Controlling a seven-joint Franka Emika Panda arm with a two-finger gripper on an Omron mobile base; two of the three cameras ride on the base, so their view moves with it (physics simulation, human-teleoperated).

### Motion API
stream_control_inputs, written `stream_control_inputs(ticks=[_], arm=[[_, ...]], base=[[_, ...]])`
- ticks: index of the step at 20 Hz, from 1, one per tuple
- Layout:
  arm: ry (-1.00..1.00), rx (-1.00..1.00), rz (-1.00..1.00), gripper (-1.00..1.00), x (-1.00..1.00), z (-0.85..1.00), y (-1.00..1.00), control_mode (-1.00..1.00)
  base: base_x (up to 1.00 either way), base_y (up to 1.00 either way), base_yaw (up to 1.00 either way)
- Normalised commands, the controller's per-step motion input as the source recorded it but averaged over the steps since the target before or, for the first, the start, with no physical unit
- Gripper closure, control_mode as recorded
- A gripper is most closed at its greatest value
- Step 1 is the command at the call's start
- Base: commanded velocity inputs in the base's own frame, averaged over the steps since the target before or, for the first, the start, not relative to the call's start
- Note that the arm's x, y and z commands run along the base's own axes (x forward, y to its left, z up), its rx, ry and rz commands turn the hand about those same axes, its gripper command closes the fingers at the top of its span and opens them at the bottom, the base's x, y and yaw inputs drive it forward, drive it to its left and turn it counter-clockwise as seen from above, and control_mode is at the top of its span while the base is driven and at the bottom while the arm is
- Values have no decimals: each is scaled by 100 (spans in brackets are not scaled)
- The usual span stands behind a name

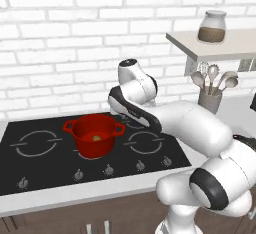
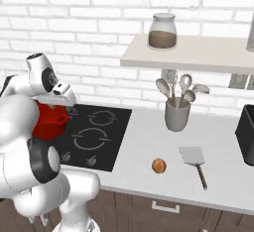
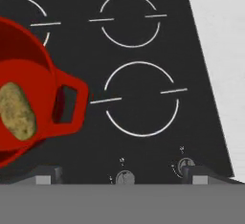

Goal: Put the onion and potato in the pot. Retrieve the spatula and lightly stir the vegetables in the pot.

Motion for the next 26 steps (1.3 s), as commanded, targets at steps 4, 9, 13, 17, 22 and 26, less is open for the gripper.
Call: stream_control_inputs(ticks=[4,9,13,17,22,26], arm=[[3,2,-25,-100,-3,0,-100,-100],[2,5,-29,-100,-19,0,-100,-100],[3,5,-26,-100,-33,0,-100,-100],[4,5,-25,-100,-38,-4,-100,-100],[0,3,-23,-100,-39,-12,-100,-100],[0,0,-21,-100,-22,-22,-100,-100]], base=[[0,0,0],[0,0,0],[0,0,0],[0,0,0],[0,0,0],[0,0,0]])
